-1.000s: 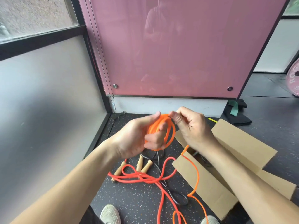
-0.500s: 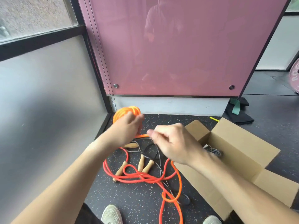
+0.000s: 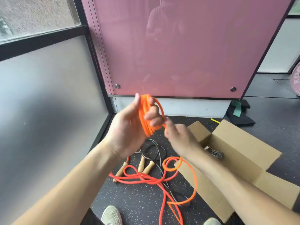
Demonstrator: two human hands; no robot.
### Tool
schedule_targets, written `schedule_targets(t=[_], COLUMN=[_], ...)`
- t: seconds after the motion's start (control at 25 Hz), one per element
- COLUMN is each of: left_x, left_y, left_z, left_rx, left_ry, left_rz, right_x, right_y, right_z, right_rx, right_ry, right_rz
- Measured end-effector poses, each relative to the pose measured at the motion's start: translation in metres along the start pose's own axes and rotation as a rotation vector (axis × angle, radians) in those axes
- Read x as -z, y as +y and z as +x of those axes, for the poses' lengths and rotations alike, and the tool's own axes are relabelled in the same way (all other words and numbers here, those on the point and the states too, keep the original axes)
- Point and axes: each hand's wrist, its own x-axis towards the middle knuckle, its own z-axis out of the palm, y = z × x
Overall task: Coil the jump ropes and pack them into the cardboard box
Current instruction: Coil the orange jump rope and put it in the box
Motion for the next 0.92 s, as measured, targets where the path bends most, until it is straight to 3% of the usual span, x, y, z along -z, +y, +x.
schedule_targets(t=[0.12, 0.16, 0.2, 0.28, 0.36, 0.4, 0.48, 0.6, 0.68, 0.8, 0.92], left_x=[0.012, 0.021, 0.032, 0.048, 0.049, 0.045, 0.028, 0.011, 0.005, 0.000, 0.005], left_y=[0.003, 0.004, 0.003, -0.001, -0.011, -0.014, -0.018, -0.015, -0.009, 0.000, -0.004], left_z=[0.014, 0.018, 0.018, 0.013, 0.009, 0.006, 0.002, -0.006, -0.010, -0.008, 0.002], left_rx=[-0.260, -0.304, -0.329, -0.176, 0.170, 0.297, 0.502, 0.682, 0.629, 0.358, 0.018], left_ry=[0.348, 0.459, 0.554, 0.527, 0.331, 0.238, 0.059, -0.177, -0.243, -0.215, 0.010], left_rz=[0.061, 0.202, 0.523, 1.356, 1.723, 1.707, 1.372, 0.874, 0.510, 0.028, -0.009], right_x=[-0.026, -0.029, -0.028, -0.017, -0.001, 0.007, 0.022, 0.041, 0.044, 0.024, -0.011], right_y=[-0.007, -0.011, -0.017, -0.021, -0.017, -0.012, -0.003, 0.013, 0.017, 0.003, -0.009], right_z=[-0.020, -0.026, -0.030, -0.029, -0.021, -0.016, -0.008, 0.006, 0.011, 0.005, -0.013], right_rx=[0.072, 0.125, 0.190, 0.356, 0.479, 0.511, 0.512, 0.342, 0.208, 0.046, 0.037], right_ry=[-0.249, -0.293, -0.315, -0.240, -0.070, 0.014, 0.155, 0.342, 0.375, 0.186, -0.156], right_rz=[0.013, 0.011, -0.018, -0.176, -0.309, -0.326, -0.324, -0.240, -0.139, -0.024, -0.122])
